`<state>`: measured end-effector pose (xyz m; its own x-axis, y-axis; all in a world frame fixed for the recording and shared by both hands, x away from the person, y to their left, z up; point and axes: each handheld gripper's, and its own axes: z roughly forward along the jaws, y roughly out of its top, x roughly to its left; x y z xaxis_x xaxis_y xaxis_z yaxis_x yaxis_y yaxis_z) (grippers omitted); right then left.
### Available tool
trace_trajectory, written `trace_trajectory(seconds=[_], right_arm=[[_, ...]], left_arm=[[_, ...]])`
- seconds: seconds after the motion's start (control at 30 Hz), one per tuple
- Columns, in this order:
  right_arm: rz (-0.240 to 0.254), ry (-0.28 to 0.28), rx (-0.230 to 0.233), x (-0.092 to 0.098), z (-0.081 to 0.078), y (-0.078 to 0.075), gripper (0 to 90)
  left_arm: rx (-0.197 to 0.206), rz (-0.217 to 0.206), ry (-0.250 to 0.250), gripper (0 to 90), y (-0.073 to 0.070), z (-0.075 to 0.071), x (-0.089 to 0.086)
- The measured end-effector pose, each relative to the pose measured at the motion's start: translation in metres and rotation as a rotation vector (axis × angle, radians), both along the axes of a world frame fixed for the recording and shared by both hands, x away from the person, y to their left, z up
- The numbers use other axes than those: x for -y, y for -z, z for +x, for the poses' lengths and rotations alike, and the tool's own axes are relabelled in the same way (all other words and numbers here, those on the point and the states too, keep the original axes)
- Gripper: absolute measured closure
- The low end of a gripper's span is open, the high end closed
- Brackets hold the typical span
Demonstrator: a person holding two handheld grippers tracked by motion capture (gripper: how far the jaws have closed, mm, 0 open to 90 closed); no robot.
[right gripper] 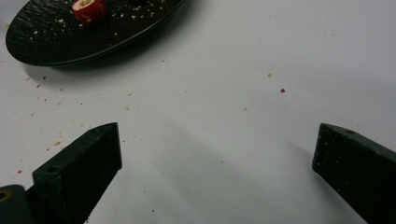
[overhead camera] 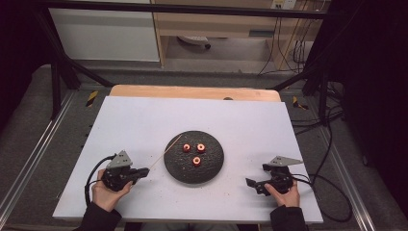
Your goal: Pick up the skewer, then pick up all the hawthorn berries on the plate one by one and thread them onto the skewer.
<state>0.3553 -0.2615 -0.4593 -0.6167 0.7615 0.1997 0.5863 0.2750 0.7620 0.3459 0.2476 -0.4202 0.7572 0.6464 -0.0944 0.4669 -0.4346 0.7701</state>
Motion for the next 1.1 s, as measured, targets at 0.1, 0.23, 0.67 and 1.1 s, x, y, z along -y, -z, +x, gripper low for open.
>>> trace_trajectory(seconds=[0.1,0.23,0.67,1.1], right_arm=[[-0.012,0.005,0.002,-0.002,0.000,-0.005,1.7],[-0.010,-0.001,0.019,-0.007,0.003,-0.013,1.4],[-0.030,-0.036,0.015,-0.034,0.011,-0.022,0.5],[-0.042,-0.036,0.024,-0.056,0.015,-0.036,0.5]], left_arm=[[0.005,-0.014,0.006,88.3,0.001,-0.002,-0.003],[0.002,-0.022,0.020,88.3,0.005,-0.005,-0.006],[-0.001,-0.035,0.030,88.3,0.008,-0.007,-0.004],[0.000,-0.028,0.031,88.3,0.008,-0.009,-0.001]])
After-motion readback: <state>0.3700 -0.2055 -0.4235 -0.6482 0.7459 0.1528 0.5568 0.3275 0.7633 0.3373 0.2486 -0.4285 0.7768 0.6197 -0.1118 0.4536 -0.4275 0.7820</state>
